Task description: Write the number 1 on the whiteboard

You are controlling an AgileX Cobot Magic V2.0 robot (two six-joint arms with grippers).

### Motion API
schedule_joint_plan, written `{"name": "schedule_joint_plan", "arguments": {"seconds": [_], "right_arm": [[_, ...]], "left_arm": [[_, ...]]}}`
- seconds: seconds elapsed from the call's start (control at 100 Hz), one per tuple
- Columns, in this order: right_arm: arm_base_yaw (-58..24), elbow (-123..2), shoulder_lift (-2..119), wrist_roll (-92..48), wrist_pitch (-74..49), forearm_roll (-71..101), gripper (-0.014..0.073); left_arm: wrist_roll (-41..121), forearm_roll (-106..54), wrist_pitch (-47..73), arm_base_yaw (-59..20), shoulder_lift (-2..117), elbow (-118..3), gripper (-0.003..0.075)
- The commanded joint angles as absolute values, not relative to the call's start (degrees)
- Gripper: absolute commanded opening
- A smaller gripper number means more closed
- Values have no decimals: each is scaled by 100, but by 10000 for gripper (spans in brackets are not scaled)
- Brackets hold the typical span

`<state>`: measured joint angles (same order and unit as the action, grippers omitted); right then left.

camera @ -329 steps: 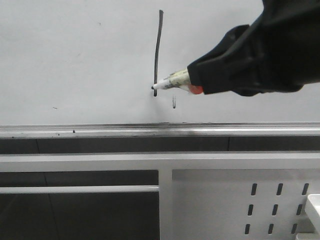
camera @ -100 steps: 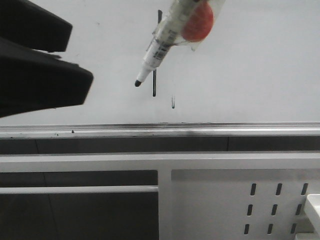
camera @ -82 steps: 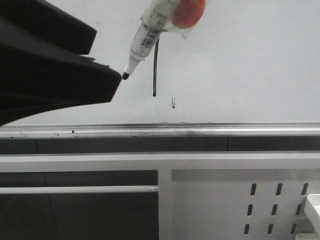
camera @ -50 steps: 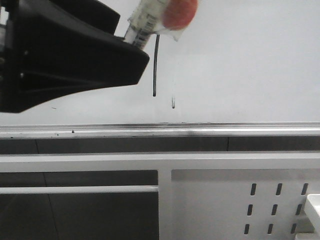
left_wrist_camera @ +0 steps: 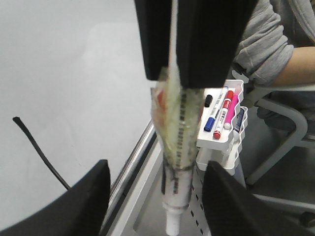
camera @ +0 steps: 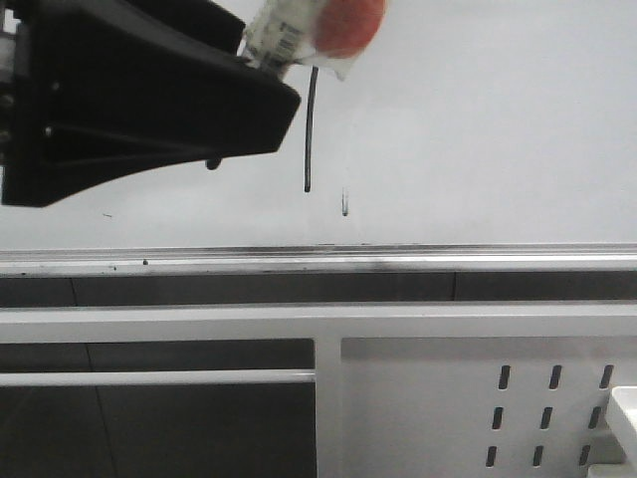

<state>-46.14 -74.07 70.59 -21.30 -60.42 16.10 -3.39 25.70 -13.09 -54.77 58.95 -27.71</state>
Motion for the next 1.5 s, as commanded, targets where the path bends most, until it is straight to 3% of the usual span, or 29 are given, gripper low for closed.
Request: {"name": "schedule_joint_plan", "arguments": {"seconds": [0.0, 0.23, 0.35, 0.47, 0.87, 0.94, 1.06, 1.13, 1.49], "right_arm": [[-4615, -7599, 6963, -2205, -5822, 1742, -50], [-4615, -7599, 6963, -2205, -5822, 1742, -50], [-4615, -7599, 6963, -2205, -5822, 1742, -50], [-4615, -7599, 6963, -2205, -5822, 1742, -50], [-4615, -7599, 6963, -2205, -5652, 1755, -34], [-4615, -7599, 6963, -2205, -5614, 1755, 41], [-4615, -7599, 6963, -2205, -5614, 1755, 334], [-4615, -7599, 6963, -2205, -5610, 1755, 455], [-4615, -7599, 6938, -2205, -5408, 1642, 461]], "left_arm": [[-370, 2509, -1819, -5475, 5846, -2968, 368], [-370, 2509, -1807, -5475, 5846, -2968, 337], [-370, 2509, -1807, -5475, 5846, -2968, 184], [-370, 2509, -1795, -5475, 5846, -2968, -22], [-370, 2509, -1785, -5475, 5846, -2968, -20], [-370, 2509, -1785, -5475, 5846, -2968, -20], [-370, 2509, -1774, -5475, 5846, -2968, -20], [-370, 2509, -1762, -5475, 5846, -2968, -20], [-393, 2282, -1533, -5475, 5846, -2616, -20]]}}
